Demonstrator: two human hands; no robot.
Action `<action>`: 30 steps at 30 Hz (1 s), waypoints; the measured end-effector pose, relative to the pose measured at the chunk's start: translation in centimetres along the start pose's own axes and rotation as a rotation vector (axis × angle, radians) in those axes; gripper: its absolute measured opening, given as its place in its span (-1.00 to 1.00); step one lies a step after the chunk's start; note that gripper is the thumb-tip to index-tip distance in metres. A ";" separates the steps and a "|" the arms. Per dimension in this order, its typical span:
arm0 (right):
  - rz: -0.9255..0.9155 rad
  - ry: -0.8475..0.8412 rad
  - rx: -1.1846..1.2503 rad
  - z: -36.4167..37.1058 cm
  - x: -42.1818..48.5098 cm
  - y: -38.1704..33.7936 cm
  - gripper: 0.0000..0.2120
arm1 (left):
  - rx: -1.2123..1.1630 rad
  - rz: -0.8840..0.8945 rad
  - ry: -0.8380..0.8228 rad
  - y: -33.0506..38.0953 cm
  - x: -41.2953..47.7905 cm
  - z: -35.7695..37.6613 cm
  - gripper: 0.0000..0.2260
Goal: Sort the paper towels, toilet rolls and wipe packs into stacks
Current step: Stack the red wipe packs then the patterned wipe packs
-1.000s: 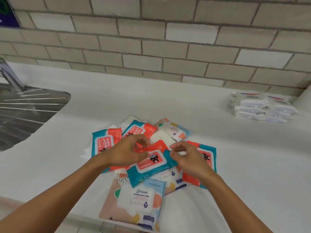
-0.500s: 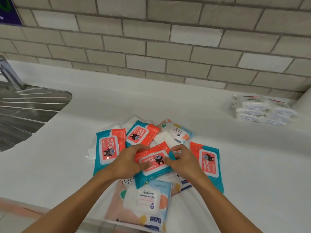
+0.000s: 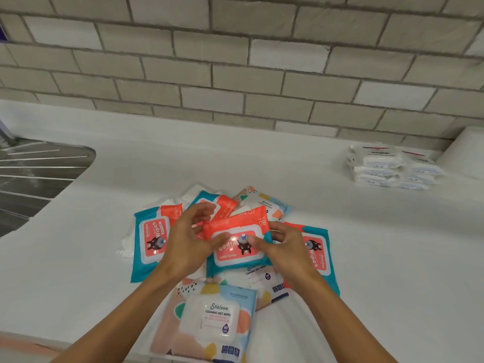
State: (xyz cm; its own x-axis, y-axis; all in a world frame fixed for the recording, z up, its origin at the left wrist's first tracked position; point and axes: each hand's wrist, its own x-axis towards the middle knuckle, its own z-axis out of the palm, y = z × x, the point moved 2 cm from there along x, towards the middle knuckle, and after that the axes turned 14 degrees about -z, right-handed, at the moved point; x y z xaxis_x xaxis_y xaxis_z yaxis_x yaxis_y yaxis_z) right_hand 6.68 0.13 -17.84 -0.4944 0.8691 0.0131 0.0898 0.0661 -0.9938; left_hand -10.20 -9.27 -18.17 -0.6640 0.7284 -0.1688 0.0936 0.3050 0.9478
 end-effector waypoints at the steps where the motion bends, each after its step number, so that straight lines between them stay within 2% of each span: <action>1: 0.012 -0.018 0.029 -0.3 0.0 0.0 -0.75 | -0.078 0.001 0.001 0.2 0.1 0.1 -0.47; 4: 0.050 -0.003 0.140 -1.0 -0.1 0.0 -0.80 | -0.255 0.010 -0.022 0.8 0.2 0.5 -0.43; 7: 0.109 0.056 0.243 -1.5 -0.1 0.3 -0.78 | -0.263 -0.075 -0.059 1.2 0.1 1.0 -0.39; 10: 0.148 0.069 0.302 -1.7 -0.3 0.4 -0.75 | -0.366 -0.357 -0.320 1.2 0.0 1.7 -0.45; 12: 0.149 0.054 0.308 -1.6 -0.7 0.2 -0.74 | -0.365 -0.444 -0.442 1.0 0.0 2.0 -0.47; 16: 0.162 0.070 0.267 -1.7 -1.2 0.5 -0.80 | -0.352 -0.458 -0.415 0.5 0.1 2.0 -0.56; 19: 0.103 0.109 0.067 -2.6 -1.1 0.7 -0.81 | -0.395 -0.466 -0.372 0.1 0.3 1.6 -0.58; 23: -0.037 0.301 -0.371 -5.4 -1.1 1.5 -0.85 | -0.397 -0.464 -0.319 -0.1 0.6 0.8 -0.50; 25: 0.005 0.323 -0.629 -6.7 -1.1 2.7 -0.63 | -0.383 -0.458 -0.311 -0.2 0.6 0.6 -0.50; 28: 0.283 0.208 -0.921 -7.0 -1.6 4.1 -0.19 | -0.366 -0.462 -0.303 -0.3 0.5 0.7 -0.48; 30: 0.331 0.178 -0.989 -6.5 -1.8 4.5 -0.07 | -0.354 -0.467 -0.303 -0.4 0.5 1.0 -0.46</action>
State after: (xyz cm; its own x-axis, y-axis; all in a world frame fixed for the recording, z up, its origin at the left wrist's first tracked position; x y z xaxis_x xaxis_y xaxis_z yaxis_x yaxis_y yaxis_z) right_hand 13.54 2.08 -21.60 -0.1900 0.9708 -0.1461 0.9008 0.1132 -0.4192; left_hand -9.81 -8.39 -18.96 -0.3327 0.7247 -0.6035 -0.4379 0.4481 0.7794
